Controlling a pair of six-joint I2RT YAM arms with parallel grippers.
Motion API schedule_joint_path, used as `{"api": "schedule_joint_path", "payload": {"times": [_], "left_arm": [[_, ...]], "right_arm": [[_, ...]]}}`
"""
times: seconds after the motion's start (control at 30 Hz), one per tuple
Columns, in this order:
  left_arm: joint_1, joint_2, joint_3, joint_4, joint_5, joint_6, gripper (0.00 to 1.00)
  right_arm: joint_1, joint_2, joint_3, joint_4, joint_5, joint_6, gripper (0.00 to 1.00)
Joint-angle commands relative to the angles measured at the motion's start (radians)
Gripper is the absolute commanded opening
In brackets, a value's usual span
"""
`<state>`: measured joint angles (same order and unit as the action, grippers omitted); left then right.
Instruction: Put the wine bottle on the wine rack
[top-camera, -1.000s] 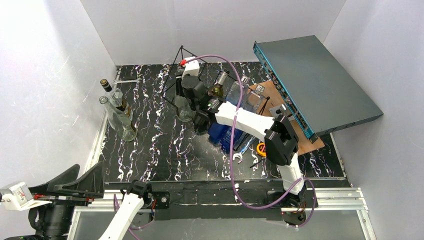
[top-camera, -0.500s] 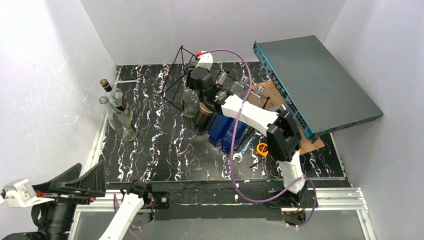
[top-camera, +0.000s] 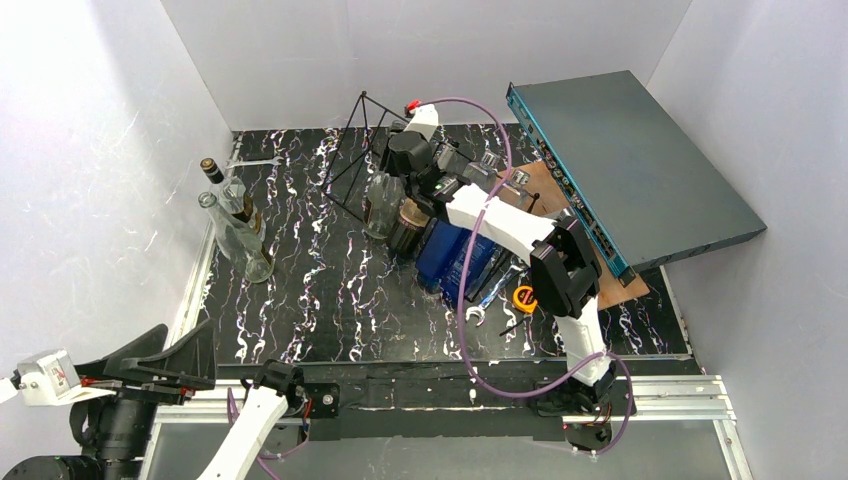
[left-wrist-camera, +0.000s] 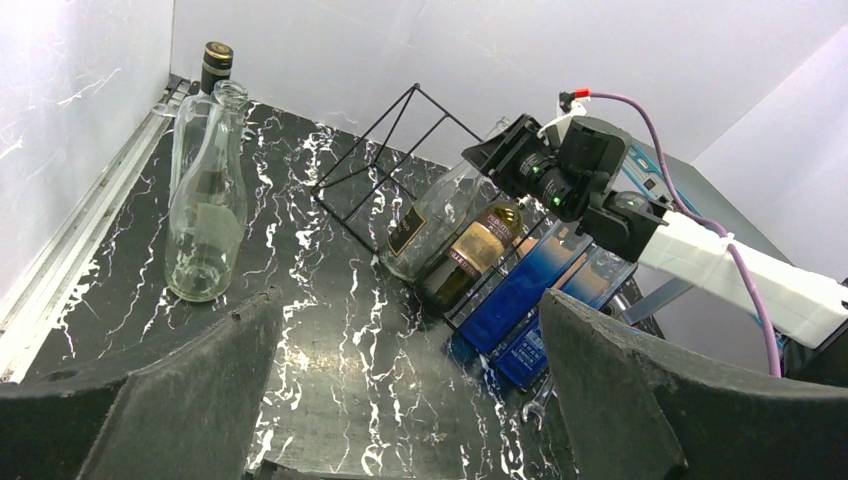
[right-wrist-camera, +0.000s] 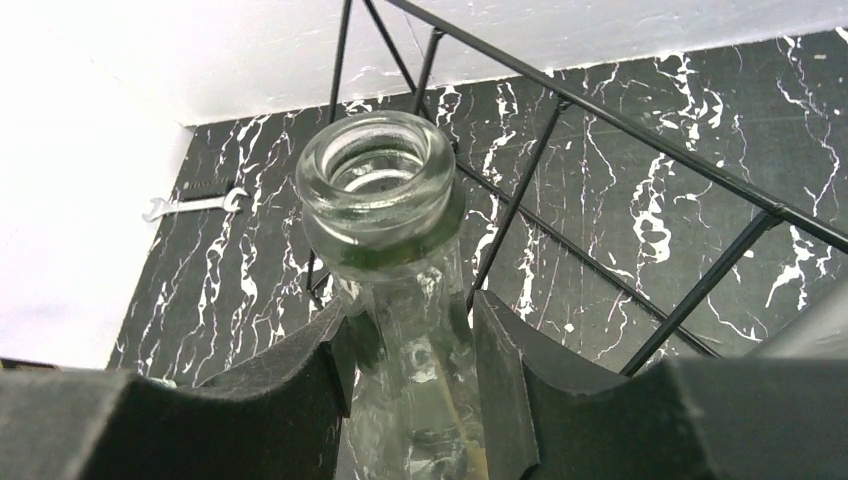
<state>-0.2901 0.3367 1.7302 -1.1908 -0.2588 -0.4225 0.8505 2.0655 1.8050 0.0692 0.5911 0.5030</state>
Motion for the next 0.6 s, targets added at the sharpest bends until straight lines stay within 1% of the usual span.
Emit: {"api": "schedule_joint_path", "payload": {"times": [0.0,0.13,0.3,0.4,0.47,0.57], "left_arm": [[-0.006,0.027,-0.016,0.012,-0.008,0.015,0.99],[-0.008,0.024,-0.028,0.016,-0.010,0.016,0.99],[-0.012,0.020,-0.036,0.017,-0.014,0.017,0.99],[-0.013,0.023,-0.033,0.017,-0.019,0.019,0.99],[-0.012,0.024,-0.030,0.019,-0.019,0.021,0.99],[-0.015,0.028,-0.030,0.020,-0.019,0.021,0.99]], "right_arm": [[-0.043,0.012,0.082,-0.008,-0.027,0.181,0.01],[-0.062,0.051,0.135,-0.126,-0.053,0.248,0.01],[-0.078,0.118,0.250,-0.274,-0.063,0.283,0.01],[-0.080,0.144,0.291,-0.318,-0.039,0.279,0.01],[-0.080,0.142,0.291,-0.325,-0.022,0.283,0.08],[-0.079,0.136,0.275,-0.315,-0.008,0.280,0.13]]}}
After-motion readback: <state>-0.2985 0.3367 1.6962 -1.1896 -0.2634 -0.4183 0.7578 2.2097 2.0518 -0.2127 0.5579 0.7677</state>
